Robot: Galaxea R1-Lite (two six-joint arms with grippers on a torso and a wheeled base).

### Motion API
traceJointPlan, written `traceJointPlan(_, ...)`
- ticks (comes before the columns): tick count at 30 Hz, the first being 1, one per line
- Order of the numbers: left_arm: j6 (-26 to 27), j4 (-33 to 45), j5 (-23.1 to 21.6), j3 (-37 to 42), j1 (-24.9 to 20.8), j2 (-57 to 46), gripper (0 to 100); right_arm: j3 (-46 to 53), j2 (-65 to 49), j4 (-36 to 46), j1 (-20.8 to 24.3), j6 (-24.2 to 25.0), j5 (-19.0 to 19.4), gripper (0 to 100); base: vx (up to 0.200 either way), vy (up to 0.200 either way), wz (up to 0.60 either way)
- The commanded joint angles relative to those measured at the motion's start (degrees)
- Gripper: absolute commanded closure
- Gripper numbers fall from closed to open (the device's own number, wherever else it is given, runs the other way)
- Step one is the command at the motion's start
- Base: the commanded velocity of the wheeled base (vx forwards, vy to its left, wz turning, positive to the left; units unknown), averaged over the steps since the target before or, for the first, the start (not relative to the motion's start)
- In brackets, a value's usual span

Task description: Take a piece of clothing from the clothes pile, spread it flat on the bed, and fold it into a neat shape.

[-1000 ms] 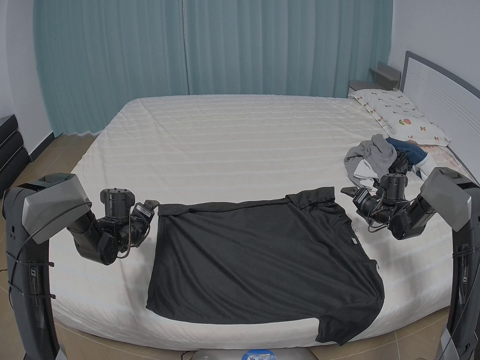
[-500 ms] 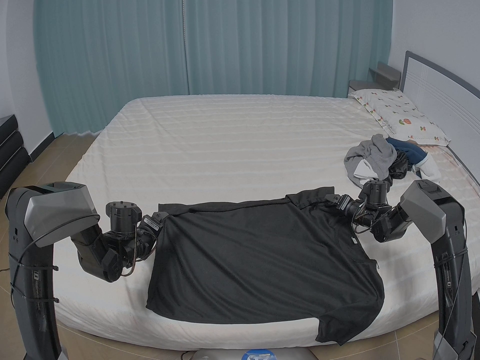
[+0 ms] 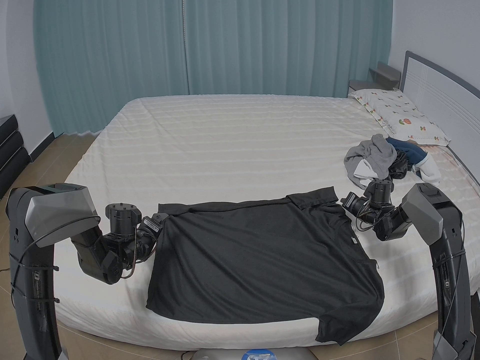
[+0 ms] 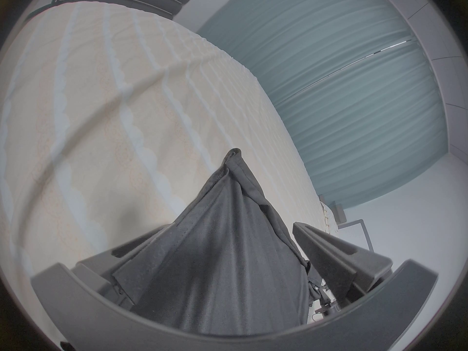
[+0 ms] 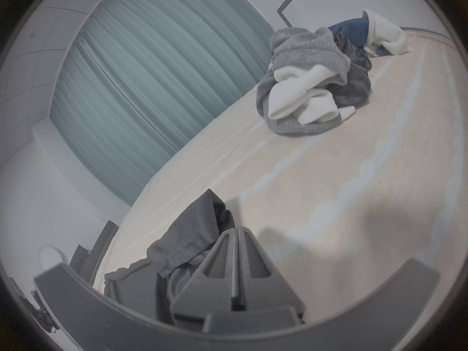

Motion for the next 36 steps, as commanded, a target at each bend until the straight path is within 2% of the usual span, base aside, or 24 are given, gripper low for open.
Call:
traceJointPlan(1, 0.0, -0.02, -0.01, 0.01, -0.02, 0.3, 0, -0.79, 1.25, -3.52, -0.2, 0.02, -0.78, 100, 0.0, 0.0, 0.0)
traceJointPlan(10, 0.26, -0.11, -0.01, 0.01, -0.02, 0.39, 0, -0.52, 1.16, -5.28, -0.28, 0.11, -1.05, 100, 0.0, 0.0, 0.0)
traceJointPlan(11, 0.26, -0.11, -0.01, 0.01, -0.02, 0.39, 0, -0.52, 1.16, -5.28, -0.28, 0.11, -1.05, 0, 0.0, 0.0, 0.0)
traceJointPlan(13, 0.09, -0.2, -0.01, 0.01, -0.02, 0.39, 0, 0.8, -1.39, -6.16, -0.02, 1.43, -1.05, 0, 0.0, 0.0, 0.0)
traceJointPlan(15, 0.0, -0.2, -0.1, 0.01, -0.02, 0.3, 0, 4.05, -5.35, -7.04, 0.59, 5.65, -0.61, 0, 0.0, 0.0, 0.0)
traceJointPlan(18, -0.09, -0.2, -0.18, -0.08, -0.02, 0.21, 0, 6.95, -11.06, -6.34, 2.26, 14.61, 0.97, 0, 0.0, 0.0, 0.0)
traceJointPlan(19, -0.09, -0.2, -0.18, -0.08, -0.02, 0.21, 0, 6.95, -11.06, -6.34, 2.26, 14.61, 0.97, 0, 0.0, 0.0, 0.0)
traceJointPlan(20, -0.09, -0.2, -0.1, -0.08, -0.02, 0.21, 0, 7.04, -12.46, -4.67, 3.14, 17.25, 1.68, 0, 0.0, 0.0, 0.0)
traceJointPlan(23, -0.18, -0.37, -0.1, 0.01, -0.02, 0.21, 0, 6.25, -12.82, -0.45, 4.73, 17.34, 1.59, 0, 0.0, 0.0, 0.0)
traceJointPlan(29, 0.09, -0.55, 0.17, 0.1, -0.02, 0.3, 0, -1.66, -11.85, 14.76, 8.77, 17.34, 1.24, 0, 0.0, 0.0, 0.0)
traceJointPlan(36, -1.58, -0.64, 0.61, 0.28, 0.06, -0.14, 0, -5.27, -9.92, 19.68, 10.17, 17.51, 1.06, 0, 0.0, 0.0, 0.0)
